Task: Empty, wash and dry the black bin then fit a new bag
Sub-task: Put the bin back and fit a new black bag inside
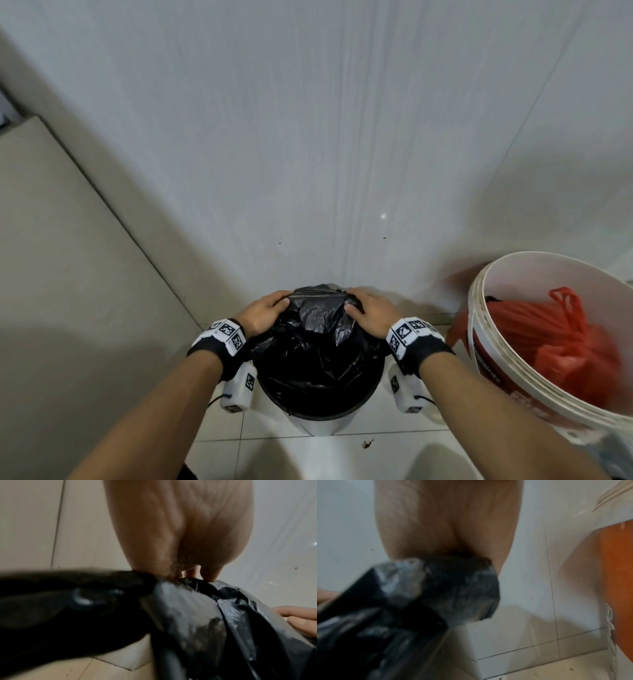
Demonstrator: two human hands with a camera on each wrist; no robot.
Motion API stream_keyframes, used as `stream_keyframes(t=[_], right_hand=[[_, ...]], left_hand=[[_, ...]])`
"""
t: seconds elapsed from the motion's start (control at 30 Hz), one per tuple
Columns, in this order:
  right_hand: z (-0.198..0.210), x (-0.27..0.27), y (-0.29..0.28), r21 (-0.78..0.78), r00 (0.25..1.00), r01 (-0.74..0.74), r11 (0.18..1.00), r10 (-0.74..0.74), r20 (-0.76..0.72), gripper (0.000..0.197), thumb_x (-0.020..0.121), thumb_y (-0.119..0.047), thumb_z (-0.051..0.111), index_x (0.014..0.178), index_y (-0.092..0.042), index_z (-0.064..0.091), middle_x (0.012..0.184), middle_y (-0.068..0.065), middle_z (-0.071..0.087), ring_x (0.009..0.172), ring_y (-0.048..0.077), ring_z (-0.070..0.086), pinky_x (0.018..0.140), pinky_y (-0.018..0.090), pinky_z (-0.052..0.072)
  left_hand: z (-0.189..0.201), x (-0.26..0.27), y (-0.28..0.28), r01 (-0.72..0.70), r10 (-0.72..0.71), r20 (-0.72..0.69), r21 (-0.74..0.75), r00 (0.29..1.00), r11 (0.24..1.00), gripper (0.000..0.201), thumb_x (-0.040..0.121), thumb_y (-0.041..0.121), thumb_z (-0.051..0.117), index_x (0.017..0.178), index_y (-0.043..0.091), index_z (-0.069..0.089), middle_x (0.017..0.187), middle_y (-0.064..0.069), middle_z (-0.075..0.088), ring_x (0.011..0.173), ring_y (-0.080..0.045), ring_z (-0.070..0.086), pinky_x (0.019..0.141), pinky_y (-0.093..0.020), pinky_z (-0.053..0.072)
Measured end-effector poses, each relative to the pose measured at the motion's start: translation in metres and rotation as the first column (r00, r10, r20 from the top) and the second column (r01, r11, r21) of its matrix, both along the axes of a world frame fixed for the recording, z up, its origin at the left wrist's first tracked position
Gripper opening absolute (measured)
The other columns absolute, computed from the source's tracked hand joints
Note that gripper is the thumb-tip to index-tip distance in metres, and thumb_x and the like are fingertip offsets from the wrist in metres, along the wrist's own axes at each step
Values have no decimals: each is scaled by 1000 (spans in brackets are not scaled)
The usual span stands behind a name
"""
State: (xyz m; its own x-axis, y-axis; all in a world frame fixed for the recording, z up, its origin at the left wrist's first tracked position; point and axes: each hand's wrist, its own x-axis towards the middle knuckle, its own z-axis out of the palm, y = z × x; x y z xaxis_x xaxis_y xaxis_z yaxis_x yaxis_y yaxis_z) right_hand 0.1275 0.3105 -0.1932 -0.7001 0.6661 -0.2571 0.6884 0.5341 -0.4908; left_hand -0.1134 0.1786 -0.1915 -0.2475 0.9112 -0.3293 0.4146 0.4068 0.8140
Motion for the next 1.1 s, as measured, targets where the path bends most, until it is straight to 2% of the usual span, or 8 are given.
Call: stream_keyframes(t=[0.17,0.3,0.4,0.53,0.7,0.83,0.97,1.1], right_hand=[[-6,0,3,-79,1000,10,997,-11,-11,47,102,-42,38,146,-27,40,145,3,49,131,25,49,106,31,37],[-8,12,1,139,910,265,954,-199,-364,26,97,-31,53,116,-22,67,112,-2,71,105,17,65,93,28,47],[0,15,3,197,833,334,922,-191,-519,21,90,-16,59,107,-23,69,102,-10,71,96,8,65,93,23,48],[1,8,7,216,928,150,965,-62,-368,28,88,-13,52,97,-31,72,102,-13,73,96,10,67,94,31,50],[0,-2,1,13,983,3,1000,0,-186,38,102,-21,42,138,-26,52,142,-5,53,132,14,47,110,22,29],[-1,-11,4,-101,999,-8,995,5,-37,44,105,-36,30,148,-28,37,153,-3,39,142,18,35,118,29,22],[-2,4,4,-167,983,75,983,-45,177,61,100,-57,23,142,-21,47,145,10,49,134,27,44,111,32,31],[-4,39,-9,-131,992,123,984,-122,9,46,97,-58,34,110,-28,67,108,4,70,105,24,63,90,30,44]], left_hand=[[-10,-5,-5,-26,29,115,-29,993,999,27,107,21,36,116,18,61,126,-9,64,123,-25,56,114,-39,35],[-10,-7,-5,8,-10,69,24,998,1000,26,105,18,40,120,20,62,127,-2,63,120,-17,56,114,-34,34],[-10,-13,-4,36,-34,-22,104,999,994,32,101,15,51,118,41,57,118,4,65,114,-14,60,107,-29,41],[-12,-14,-8,40,-15,-112,221,994,975,40,96,10,58,111,47,58,111,6,70,97,-12,68,97,-30,51],[-19,-16,-7,48,-41,-69,98,997,994,29,101,21,50,122,37,63,122,5,68,115,-14,62,107,-35,44],[-19,-11,-7,49,-52,-89,-35,995,998,26,104,30,43,117,20,63,119,-1,67,113,-17,59,106,-31,40],[-24,-12,-13,30,-30,6,-13,1000,999,24,105,26,41,102,22,63,106,2,68,105,-15,61,105,-32,42],[-22,-13,-26,-28,30,23,-73,999,997,35,105,33,41,116,13,67,117,2,66,112,-14,59,105,-26,38]])
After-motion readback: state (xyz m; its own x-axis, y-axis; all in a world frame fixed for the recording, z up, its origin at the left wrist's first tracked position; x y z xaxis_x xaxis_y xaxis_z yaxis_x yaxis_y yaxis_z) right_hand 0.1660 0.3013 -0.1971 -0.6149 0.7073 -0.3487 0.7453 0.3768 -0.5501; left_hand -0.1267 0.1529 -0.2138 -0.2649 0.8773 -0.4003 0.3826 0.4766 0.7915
